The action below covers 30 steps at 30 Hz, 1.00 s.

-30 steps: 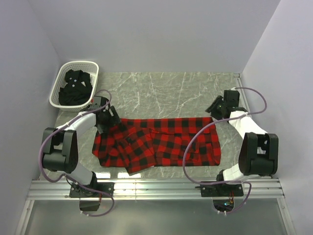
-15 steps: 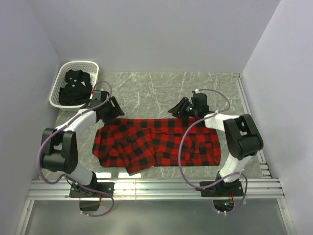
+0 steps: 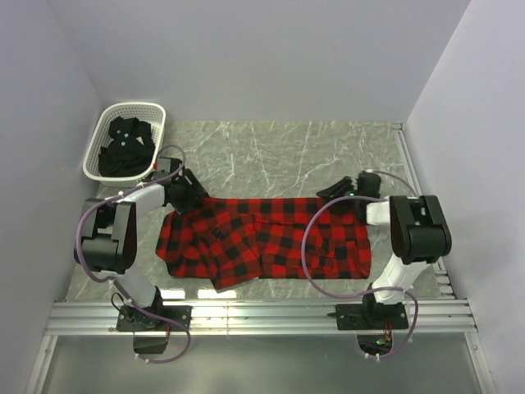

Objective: Fold and stack the long sleeve shirts
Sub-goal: Fold the shirt

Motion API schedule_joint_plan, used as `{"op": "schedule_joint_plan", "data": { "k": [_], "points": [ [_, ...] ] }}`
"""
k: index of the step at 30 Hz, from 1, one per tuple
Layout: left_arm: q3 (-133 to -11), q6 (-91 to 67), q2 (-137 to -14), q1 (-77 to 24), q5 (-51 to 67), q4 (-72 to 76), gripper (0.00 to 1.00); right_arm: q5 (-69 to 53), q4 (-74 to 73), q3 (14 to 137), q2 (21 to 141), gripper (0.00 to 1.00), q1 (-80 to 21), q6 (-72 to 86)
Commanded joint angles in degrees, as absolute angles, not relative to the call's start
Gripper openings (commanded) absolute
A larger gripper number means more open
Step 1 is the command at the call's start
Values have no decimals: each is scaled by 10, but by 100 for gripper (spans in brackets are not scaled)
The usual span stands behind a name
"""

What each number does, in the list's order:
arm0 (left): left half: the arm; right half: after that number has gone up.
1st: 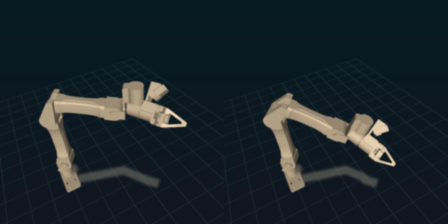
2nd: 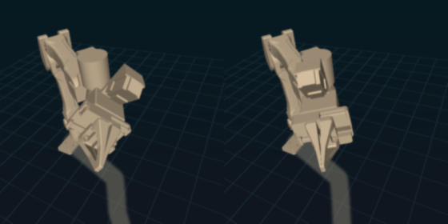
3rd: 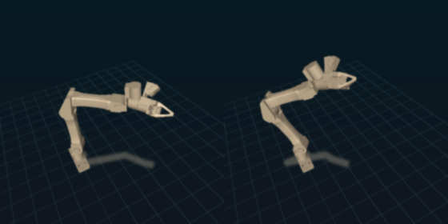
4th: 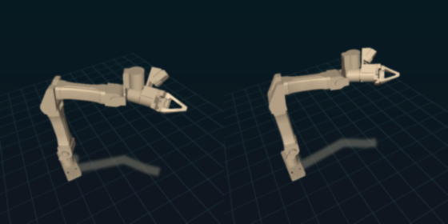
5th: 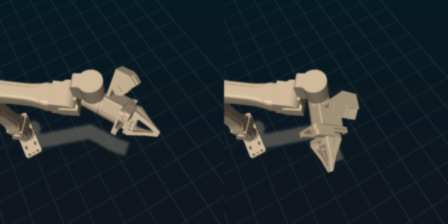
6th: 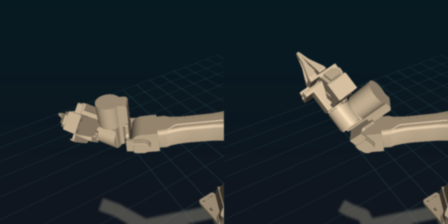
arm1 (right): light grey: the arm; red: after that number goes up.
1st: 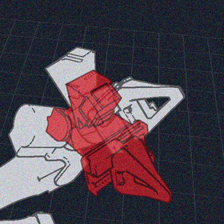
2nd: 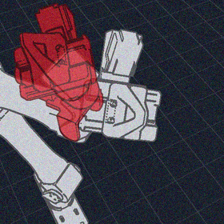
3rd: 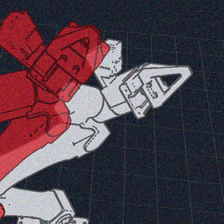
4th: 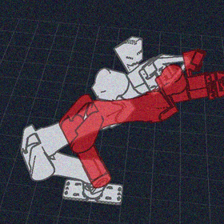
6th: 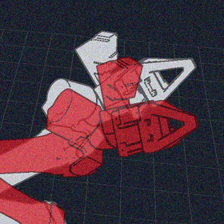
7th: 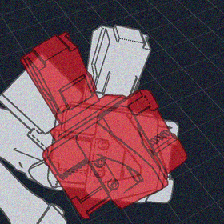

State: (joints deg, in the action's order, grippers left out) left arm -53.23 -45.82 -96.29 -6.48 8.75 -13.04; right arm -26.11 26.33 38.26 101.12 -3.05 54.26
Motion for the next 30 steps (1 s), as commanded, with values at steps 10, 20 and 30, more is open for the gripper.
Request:
{"op": "schedule_joint_plan", "data": {
  "k": [10, 20, 30],
  "points": [
    [-531, -457, -961, -57, 68, -149, 77, -184, 130, 391, 904, 45, 141, 465],
    [-591, -383, -825, -57, 2, -211, 97, -102, -53, 496, 779, 46, -53, 254],
    [-526, -283, -630, -57, -104, -198, 99, -120, -179, 656, 856, 48, -372, 42]
  ]
}}
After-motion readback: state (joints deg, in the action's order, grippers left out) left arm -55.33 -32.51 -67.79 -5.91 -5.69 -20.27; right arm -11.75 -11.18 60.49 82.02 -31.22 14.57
